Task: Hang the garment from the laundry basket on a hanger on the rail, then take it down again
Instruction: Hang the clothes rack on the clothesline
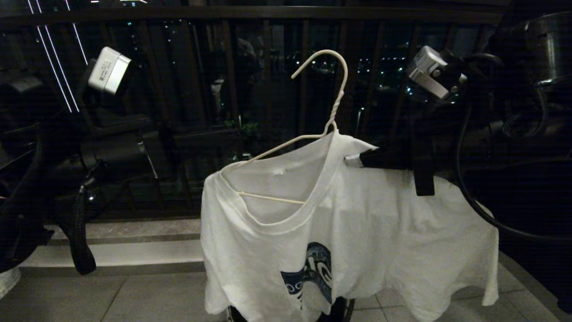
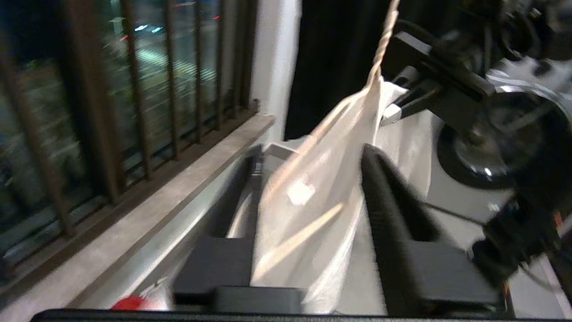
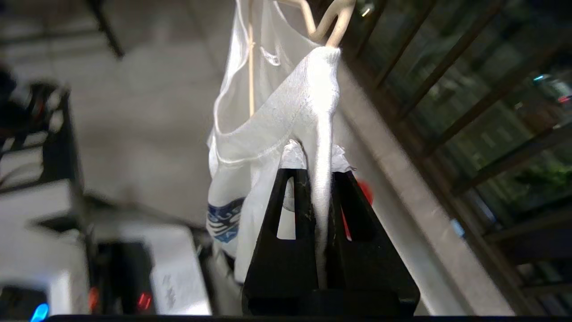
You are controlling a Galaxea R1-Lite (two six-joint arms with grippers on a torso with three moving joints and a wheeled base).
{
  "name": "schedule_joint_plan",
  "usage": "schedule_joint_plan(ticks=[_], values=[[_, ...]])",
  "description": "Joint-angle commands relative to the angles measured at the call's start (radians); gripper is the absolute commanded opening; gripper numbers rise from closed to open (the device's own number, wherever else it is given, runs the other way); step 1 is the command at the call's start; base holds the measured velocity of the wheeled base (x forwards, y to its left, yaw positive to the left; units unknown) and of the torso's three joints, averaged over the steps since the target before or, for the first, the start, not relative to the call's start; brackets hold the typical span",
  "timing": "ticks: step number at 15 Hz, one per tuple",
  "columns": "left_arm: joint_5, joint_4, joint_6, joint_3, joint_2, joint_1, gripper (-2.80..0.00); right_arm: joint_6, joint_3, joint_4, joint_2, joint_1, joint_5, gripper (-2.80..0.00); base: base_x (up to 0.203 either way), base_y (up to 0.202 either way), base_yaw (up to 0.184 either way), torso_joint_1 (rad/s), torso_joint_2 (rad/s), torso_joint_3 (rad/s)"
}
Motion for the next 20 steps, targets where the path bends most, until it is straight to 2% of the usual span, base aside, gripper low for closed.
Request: schedule_joint_plan(ticks=[1,2,5,7,9,13,14,16,17,20], values=[[0.066,0.087,-0.002,-0.053,-0.023,-0.016,-2.80,0.037,0.021,-0.047,-0.012,0.001,-0.084,-2.80,0.000,0.000,0.000,0.000,0.00,0.000],[0.120,0.111,-0.001,-0.065,-0.028,-0.032,-2.80,0.071,0.049,-0.088,-0.029,0.002,-0.150,-2.80,0.000,0.000,0.000,0.000,0.00,0.000],[0.221,0.129,-0.002,-0.069,-0.047,-0.076,-2.80,0.226,0.159,-0.231,-0.096,0.003,-0.207,-2.80,0.000,0.000,0.000,0.000,0.00,0.000],[0.296,0.190,-0.001,-0.068,-0.095,-0.084,-2.80,0.268,0.241,-0.303,-0.120,0.002,-0.256,-2.80,0.000,0.000,0.000,0.000,0.00,0.000],[0.364,0.312,0.000,-0.071,-0.149,-0.085,-2.80,0.282,0.334,-0.401,-0.137,0.002,-0.270,-2.80,0.000,0.000,0.000,0.000,0.00,0.000],[0.386,0.567,0.021,-0.191,-0.126,-0.085,-2.80,0.310,0.407,-0.509,-0.128,0.001,-0.276,-2.80,0.000,0.000,0.000,0.000,0.00,0.000],[0.395,0.603,0.048,-0.213,-0.112,-0.088,-2.80,0.312,0.406,-0.520,-0.129,0.001,-0.276,-2.80,0.000,0.000,0.000,0.000,0.00,0.000],[0.428,0.610,0.062,-0.232,-0.089,-0.106,-2.80,0.314,0.415,-0.522,-0.128,0.003,-0.276,-2.80,0.000,0.000,0.000,0.000,0.00,0.000],[0.460,0.611,0.064,-0.243,-0.080,-0.121,-2.80,0.314,0.419,-0.522,-0.128,0.003,-0.276,-2.80,0.000,0.000,0.000,0.000,0.00,0.000],[0.664,0.613,0.092,-0.258,-0.050,-0.195,-2.80,0.316,0.418,-0.523,-0.129,0.003,-0.277,-2.80,0.000,0.000,0.000,0.000,0.00,0.000]])
